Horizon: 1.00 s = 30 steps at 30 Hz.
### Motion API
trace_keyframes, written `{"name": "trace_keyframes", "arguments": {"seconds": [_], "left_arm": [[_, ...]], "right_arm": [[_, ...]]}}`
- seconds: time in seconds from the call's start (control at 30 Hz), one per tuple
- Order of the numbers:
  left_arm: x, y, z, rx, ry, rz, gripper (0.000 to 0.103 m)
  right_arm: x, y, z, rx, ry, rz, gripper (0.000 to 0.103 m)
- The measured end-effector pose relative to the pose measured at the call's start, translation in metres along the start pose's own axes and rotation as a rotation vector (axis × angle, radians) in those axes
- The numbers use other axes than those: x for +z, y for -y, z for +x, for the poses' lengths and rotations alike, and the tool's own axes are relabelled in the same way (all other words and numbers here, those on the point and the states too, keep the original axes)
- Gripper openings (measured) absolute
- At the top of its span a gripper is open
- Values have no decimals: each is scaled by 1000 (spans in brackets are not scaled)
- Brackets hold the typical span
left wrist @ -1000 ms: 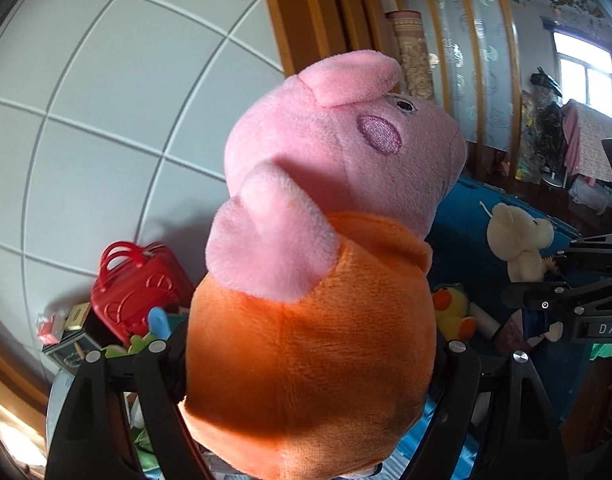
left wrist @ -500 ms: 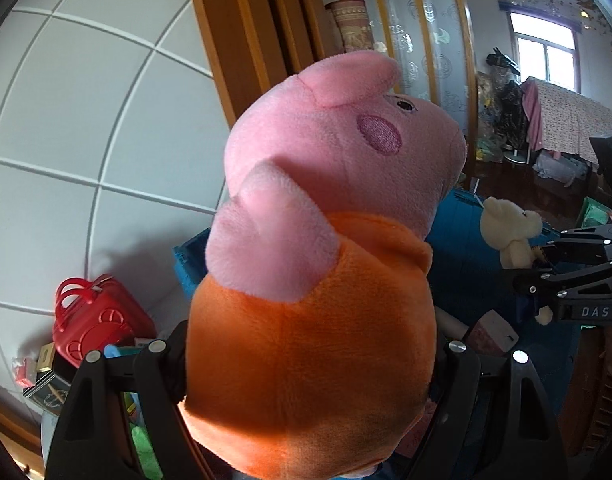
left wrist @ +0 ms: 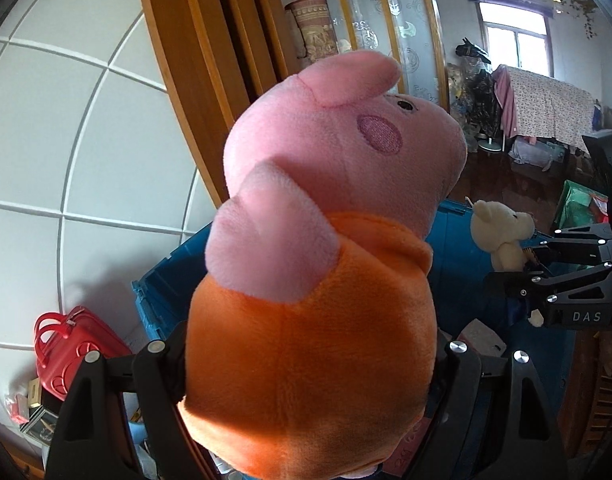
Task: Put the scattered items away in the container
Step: 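Carry the pig plush with left gripper while right carries the teddy bear over the crate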
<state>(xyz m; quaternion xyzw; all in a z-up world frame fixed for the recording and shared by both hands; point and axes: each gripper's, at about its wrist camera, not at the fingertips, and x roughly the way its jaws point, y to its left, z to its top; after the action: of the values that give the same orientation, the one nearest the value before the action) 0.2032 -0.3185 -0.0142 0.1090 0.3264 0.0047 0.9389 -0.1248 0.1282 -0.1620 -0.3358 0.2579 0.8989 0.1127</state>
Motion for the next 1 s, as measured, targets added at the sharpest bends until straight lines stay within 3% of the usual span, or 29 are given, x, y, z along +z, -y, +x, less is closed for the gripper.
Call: {"name": "trace_keyframes", "arguments": {"seconds": [0.1,0.2,0.27,0.3,0.33,0.73,1.0], "left_arm": [[5,0,5,-7,4,4,83],[11,-4,8,-25,13,-28,98],[12,-7,4,-24,39,-31,103],[14,-7,2,-19,55,-29,103],[16,-9,1,-18,65,-31,103],[-15,-42,-5,12,20,-99,103],[-67,-70,-31,110,-36,-146,103]], "right_arm": [[3,3,2,-14,6,12,37],[7,4,1,-44,32,32,43],[10,6,-3,-74,68,53,63],[12,7,-4,-89,82,57,86],[13,6,-5,-91,94,58,100],[12,-2,5,-32,71,78,100],[20,-54,19,41,71,16,103]]}}
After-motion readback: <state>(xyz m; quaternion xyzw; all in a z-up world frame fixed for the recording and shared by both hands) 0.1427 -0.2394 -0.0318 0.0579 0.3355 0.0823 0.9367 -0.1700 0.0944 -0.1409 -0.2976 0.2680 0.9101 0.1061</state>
